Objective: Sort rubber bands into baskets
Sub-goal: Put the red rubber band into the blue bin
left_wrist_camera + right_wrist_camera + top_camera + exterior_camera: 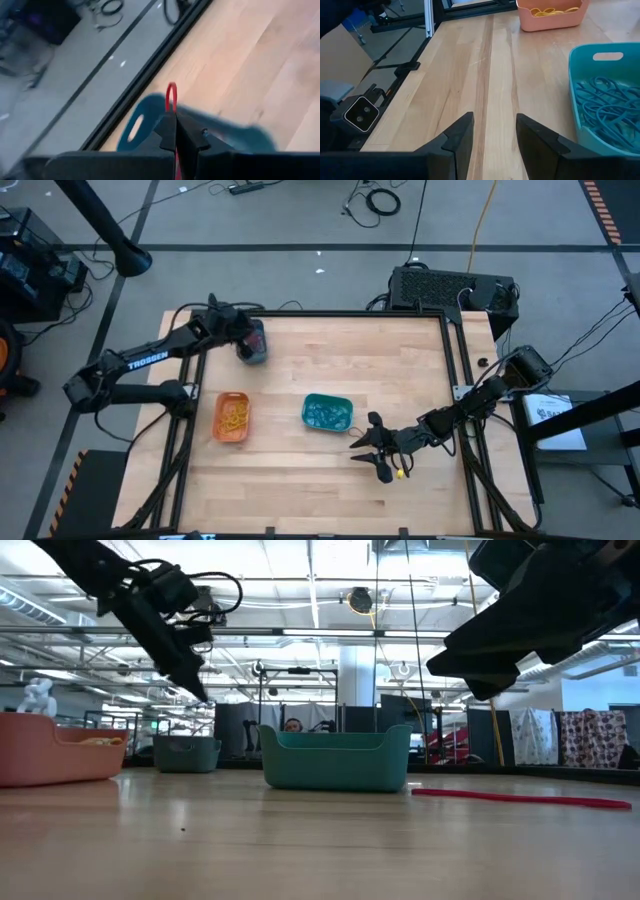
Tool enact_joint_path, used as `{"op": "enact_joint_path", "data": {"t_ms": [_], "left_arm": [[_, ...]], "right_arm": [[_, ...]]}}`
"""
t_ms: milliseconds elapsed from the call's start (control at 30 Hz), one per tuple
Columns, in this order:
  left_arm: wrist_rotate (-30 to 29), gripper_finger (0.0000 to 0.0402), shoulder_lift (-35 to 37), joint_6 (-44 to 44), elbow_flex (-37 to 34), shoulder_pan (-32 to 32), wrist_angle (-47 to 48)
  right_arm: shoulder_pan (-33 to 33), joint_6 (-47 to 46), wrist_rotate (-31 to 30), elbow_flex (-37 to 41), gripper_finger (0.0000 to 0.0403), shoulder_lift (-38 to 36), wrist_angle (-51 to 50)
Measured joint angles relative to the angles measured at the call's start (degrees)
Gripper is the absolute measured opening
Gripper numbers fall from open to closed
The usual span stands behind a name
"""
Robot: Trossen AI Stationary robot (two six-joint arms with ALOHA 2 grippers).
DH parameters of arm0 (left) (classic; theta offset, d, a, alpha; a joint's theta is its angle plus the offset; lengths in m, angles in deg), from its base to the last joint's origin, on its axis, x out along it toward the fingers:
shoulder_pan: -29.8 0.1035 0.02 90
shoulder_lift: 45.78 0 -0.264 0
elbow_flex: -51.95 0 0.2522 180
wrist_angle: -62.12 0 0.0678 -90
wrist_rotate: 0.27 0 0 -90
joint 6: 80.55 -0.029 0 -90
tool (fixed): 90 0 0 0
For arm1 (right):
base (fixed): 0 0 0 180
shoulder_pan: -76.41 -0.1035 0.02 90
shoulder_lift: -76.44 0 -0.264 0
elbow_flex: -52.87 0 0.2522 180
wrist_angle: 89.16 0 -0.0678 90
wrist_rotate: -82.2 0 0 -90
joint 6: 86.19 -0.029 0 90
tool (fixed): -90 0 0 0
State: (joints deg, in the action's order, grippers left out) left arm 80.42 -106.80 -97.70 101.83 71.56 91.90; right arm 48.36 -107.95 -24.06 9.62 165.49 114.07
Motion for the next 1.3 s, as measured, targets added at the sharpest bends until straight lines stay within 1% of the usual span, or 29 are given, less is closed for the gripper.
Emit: {"op": "enact_joint_path", "data": {"t_ms": [100,167,400,467,567,633,700,900,1000,1100,1167,1300], "left_arm": [[5.88,0.0001,-1.66,1.95,-0.02,0.97,-5.39],[7.79,0.0001,-2.81,3.00,-0.02,1.23,-8.10],[7.55,0.0001,-6.78,3.28,-0.02,1.40,-9.90],[6.33,0.0001,-7.73,3.22,-0.02,1.40,-9.54],[2.09,0.0001,-8.70,2.69,0.00,1.45,-7.64],[0.27,0.0001,-8.74,2.10,0.00,1.55,-5.20],[0.04,0.0001,-8.35,2.13,0.09,1.73,-1.99],[-0.27,0.0001,-7.84,5.86,2.33,1.72,9.41],[-2.36,0.0001,-7.84,6.36,3.08,1.75,14.29],[-4.25,0.0001,-7.84,7.55,3.35,1.73,16.76],[-4.08,0.0001,-7.84,7.70,3.37,1.72,16.80],[2.82,0.0001,-7.84,7.46,3.37,1.72,15.39]], "right_arm": [[0.00,0.00,-0.04,0.00,0.0141,0.00,0.02],[0.00,0.00,-0.16,0.02,0.0141,0.00,0.03],[0.00,0.29,-0.16,0.01,0.0141,0.00,0.03],[0.01,0.81,-0.16,0.02,0.0141,0.00,0.03],[0.24,1.37,-0.14,0.01,0.0141,0.00,0.03],[0.37,1.46,-0.16,0.02,0.0141,0.00,0.03],[0.39,1.50,-0.16,0.02,0.0141,0.00,0.01],[0.39,3.67,-0.16,0.02,0.0141,0.00,0.01],[0.39,4.17,-0.14,0.01,0.0141,0.00,0.01],[0.59,4.50,-0.11,0.01,0.0141,0.00,0.03],[0.96,4.50,-0.12,0.01,0.0141,0.00,0.01],[1.80,4.50,-0.12,0.01,0.0141,0.00,0.03]]}}
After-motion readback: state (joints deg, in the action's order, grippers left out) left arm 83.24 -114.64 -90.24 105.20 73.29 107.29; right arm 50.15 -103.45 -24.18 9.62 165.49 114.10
